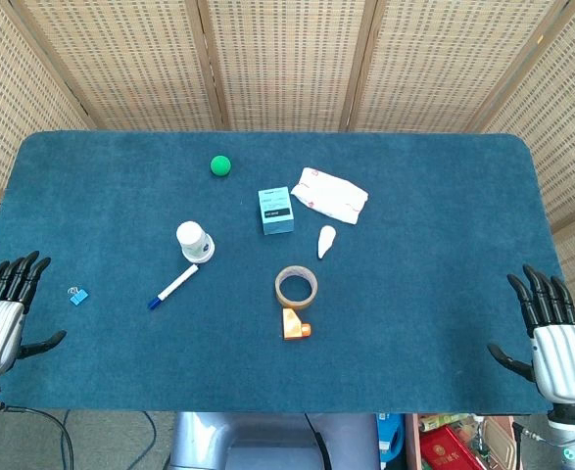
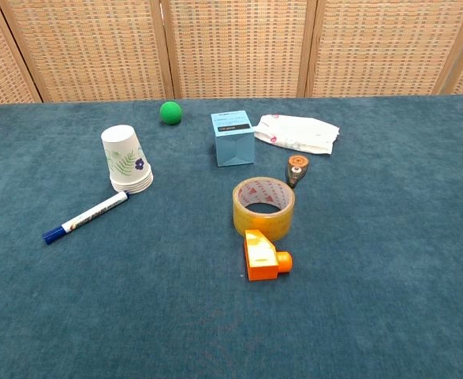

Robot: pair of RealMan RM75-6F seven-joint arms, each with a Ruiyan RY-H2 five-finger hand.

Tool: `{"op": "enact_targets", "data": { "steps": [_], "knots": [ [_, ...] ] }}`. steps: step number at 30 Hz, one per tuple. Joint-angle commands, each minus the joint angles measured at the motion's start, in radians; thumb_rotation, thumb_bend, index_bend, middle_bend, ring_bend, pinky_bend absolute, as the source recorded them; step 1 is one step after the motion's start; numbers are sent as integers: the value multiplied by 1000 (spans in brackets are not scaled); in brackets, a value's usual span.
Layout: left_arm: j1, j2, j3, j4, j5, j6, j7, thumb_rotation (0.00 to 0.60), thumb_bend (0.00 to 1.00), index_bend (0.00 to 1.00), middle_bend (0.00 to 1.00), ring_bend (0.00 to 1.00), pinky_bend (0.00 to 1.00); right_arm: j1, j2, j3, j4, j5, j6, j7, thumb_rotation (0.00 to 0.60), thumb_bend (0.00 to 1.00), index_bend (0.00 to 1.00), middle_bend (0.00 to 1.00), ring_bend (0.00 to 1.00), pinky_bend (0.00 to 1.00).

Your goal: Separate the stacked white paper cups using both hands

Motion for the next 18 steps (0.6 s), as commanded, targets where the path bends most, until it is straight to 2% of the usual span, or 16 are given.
{"op": "enact_targets", "data": {
  "steps": [1, 10, 13, 18],
  "knots": [
    [-1, -1, 0, 1, 1, -2, 0, 600, 167, 0, 0, 0, 0, -1, 1, 0, -1, 1, 0, 1, 600, 0, 0, 0, 0, 0],
    [-34, -20, -15, 22, -15, -50, 8, 600, 167, 0, 0, 0, 0, -1, 2, 1, -1, -2, 0, 2, 600, 0, 0, 0, 0, 0],
    [-109, -27, -59, 57, -33, -134, -6, 600, 168, 0, 0, 0, 11, 2, 0, 4, 2, 4, -7, -8, 600, 0, 0, 0, 0, 0],
    [-279, -45, -145, 152, -63, -313, -1, 600, 168, 0, 0, 5, 131, 14, -8, 15, 12, 36, -37, -25, 600, 0, 0, 0, 0, 0]
  ]
}}
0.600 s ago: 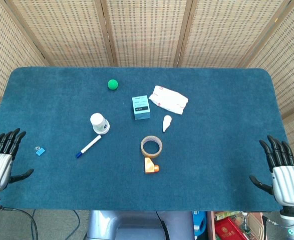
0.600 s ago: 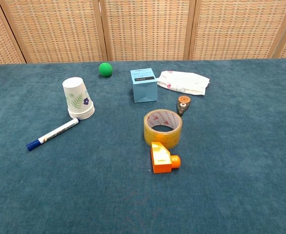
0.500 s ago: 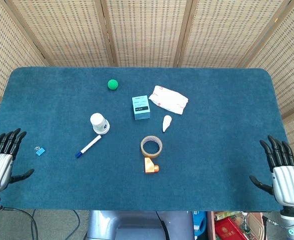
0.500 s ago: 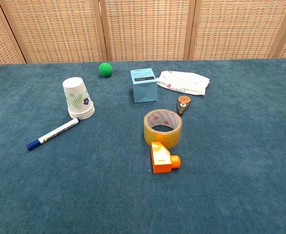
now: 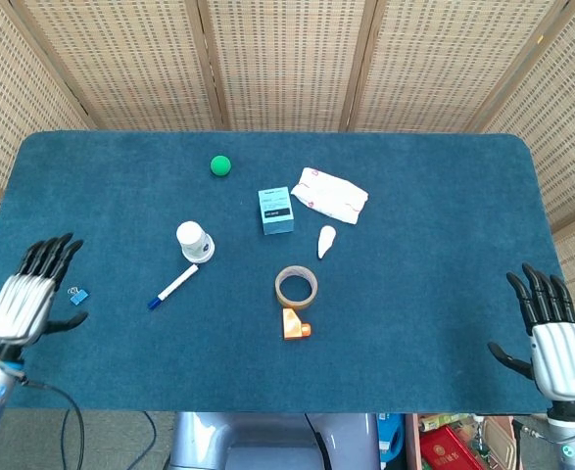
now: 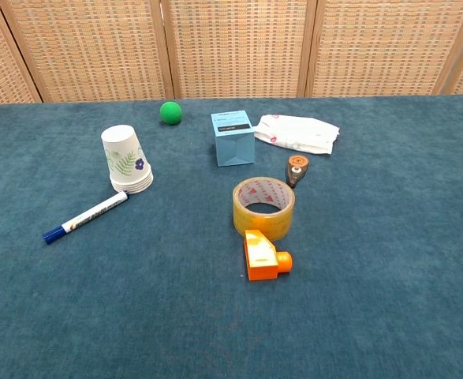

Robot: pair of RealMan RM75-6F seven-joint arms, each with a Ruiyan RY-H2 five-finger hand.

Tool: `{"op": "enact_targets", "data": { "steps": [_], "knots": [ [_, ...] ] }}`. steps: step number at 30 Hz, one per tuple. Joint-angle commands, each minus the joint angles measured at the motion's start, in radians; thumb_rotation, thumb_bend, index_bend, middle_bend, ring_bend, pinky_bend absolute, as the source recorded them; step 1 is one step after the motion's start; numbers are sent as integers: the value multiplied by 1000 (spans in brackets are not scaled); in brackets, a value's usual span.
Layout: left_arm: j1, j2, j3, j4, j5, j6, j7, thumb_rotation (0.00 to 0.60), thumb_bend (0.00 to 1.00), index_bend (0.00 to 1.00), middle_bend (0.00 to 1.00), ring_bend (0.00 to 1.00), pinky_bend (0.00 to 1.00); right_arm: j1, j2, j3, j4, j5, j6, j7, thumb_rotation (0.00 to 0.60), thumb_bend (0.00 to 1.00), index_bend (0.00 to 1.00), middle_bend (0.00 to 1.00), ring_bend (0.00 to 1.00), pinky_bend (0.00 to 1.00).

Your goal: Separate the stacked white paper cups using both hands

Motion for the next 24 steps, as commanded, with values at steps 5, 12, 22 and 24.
{"op": "enact_targets", "data": {
  "steps": [5, 12, 22, 24],
  "knots": [
    [-250, -82, -107, 179, -54, -260, 10, 600, 169, 3, 23, 100, 248, 15, -7, 19, 10, 46, -33, -16, 600, 0, 0, 0, 0, 0],
    [-419, -226, -123, 354, -113, -434, 57, 600, 170, 95, 124, 173, 293, 21, -7, 34, 15, 88, -52, -23, 600, 0, 0, 0, 0, 0],
    [-518, -366, -110, 530, -185, -513, 99, 600, 169, 240, 239, 262, 345, 20, -8, 43, 36, 135, -72, -17, 600, 0, 0, 0, 0, 0],
    [-526, -383, -105, 553, -190, -515, 98, 600, 169, 252, 251, 273, 351, 22, -9, 44, 39, 140, -77, -17, 600, 0, 0, 0, 0, 0]
  ]
}}
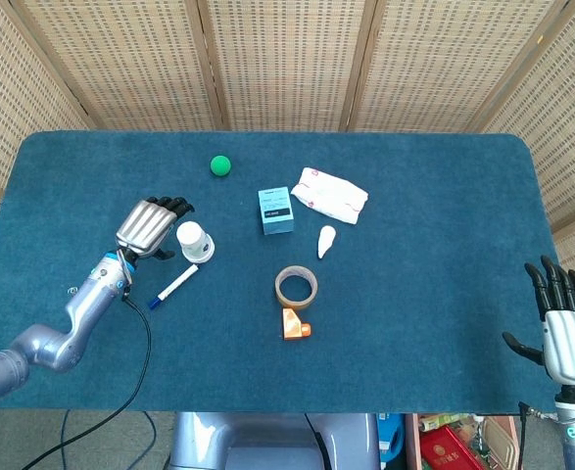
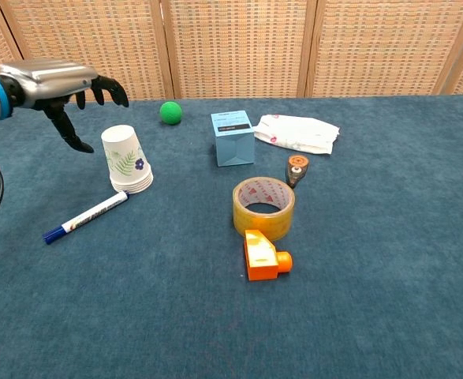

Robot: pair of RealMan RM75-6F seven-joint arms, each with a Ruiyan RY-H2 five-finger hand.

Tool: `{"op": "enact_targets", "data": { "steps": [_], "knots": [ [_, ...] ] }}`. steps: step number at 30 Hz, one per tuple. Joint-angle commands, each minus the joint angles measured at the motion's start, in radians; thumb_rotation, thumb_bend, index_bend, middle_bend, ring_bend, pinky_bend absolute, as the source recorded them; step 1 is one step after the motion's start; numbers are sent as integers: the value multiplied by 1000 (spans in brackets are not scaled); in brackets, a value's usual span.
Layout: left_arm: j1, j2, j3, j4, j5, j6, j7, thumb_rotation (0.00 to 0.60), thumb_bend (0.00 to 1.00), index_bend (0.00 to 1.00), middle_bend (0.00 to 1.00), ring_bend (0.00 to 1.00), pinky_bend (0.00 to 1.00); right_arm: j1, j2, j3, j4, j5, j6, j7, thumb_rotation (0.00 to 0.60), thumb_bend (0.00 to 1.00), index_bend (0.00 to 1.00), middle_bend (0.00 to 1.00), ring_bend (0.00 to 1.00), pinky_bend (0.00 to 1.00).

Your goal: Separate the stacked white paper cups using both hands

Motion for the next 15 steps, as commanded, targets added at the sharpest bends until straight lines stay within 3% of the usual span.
{"op": "enact_targets", "data": {
  "steps": [1, 11, 15],
  "knots": [
    [-19, -28, 10, 34, -12, -9, 3, 600, 170, 258, 258, 278, 355, 2, -1, 1, 3, 3, -4, 0, 600, 0, 0, 0, 0, 0],
    [-54, -96, 19, 117, -18, -9, -25, 600, 169, 299, 296, 316, 390, 5, -3, 3, 7, 14, -12, 1, 600, 0, 0, 0, 0, 0],
    [-64, -119, 20, 138, -27, -3, -25, 600, 169, 386, 382, 389, 447, 6, -2, 5, 8, 17, -14, 5, 600, 0, 0, 0, 0, 0]
  ]
}}
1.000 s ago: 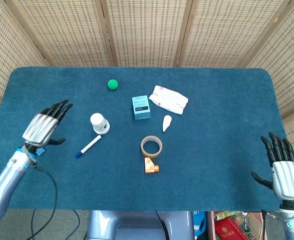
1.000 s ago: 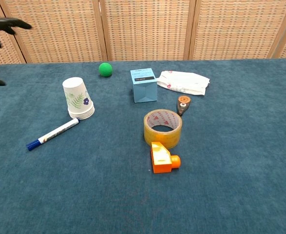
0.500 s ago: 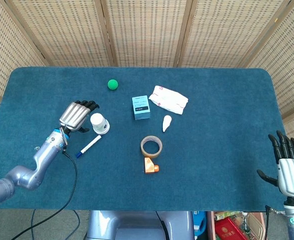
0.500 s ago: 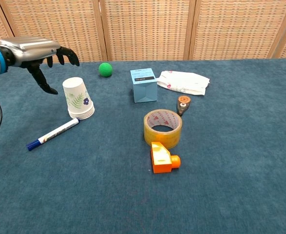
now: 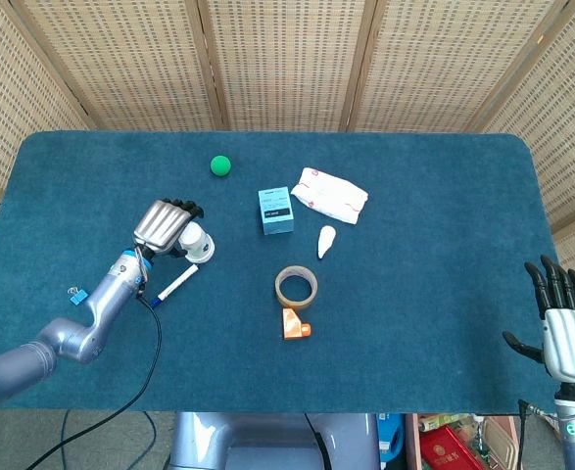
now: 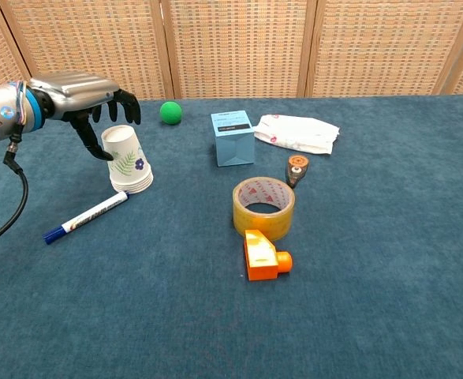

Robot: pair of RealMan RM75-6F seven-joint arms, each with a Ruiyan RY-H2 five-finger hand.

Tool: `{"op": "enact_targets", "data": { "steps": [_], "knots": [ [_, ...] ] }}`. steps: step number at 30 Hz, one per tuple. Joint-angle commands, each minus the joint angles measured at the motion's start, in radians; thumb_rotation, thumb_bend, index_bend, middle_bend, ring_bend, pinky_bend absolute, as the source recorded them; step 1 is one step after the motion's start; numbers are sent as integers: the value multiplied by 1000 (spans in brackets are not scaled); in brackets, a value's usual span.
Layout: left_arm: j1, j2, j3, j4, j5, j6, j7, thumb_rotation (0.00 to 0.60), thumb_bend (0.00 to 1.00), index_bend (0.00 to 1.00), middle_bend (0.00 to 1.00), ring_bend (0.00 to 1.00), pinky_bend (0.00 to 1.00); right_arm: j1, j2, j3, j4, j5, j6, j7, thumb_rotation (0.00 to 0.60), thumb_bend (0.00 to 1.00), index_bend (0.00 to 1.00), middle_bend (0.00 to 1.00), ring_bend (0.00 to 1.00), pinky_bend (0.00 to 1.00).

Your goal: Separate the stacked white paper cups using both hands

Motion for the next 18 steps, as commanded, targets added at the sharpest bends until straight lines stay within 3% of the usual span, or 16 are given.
{"op": "enact_targets", "data": {
  "steps": [1, 11, 14, 18],
  "knots": [
    [-6, -15, 0, 11, -10, 3, -3, 600, 169, 407, 401, 406, 462, 1, 1, 1, 0, 2, -1, 2, 600, 0, 0, 0, 0, 0],
    [13, 17, -13, -11, -35, 44, -49, 600, 169, 489, 472, 467, 505, 2, 3, -3, 3, 1, -9, 9, 600, 0, 0, 0, 0, 0],
    [41, 65, -39, -65, -48, 68, -140, 600, 169, 500, 480, 475, 511, 3, 2, -6, 2, -3, -8, 5, 600, 0, 0, 0, 0, 0],
    [96, 141, -89, -170, -43, 115, -366, 600, 169, 506, 485, 479, 512, 6, -4, -10, 4, -18, -4, -3, 600, 0, 0, 0, 0, 0]
  ]
}}
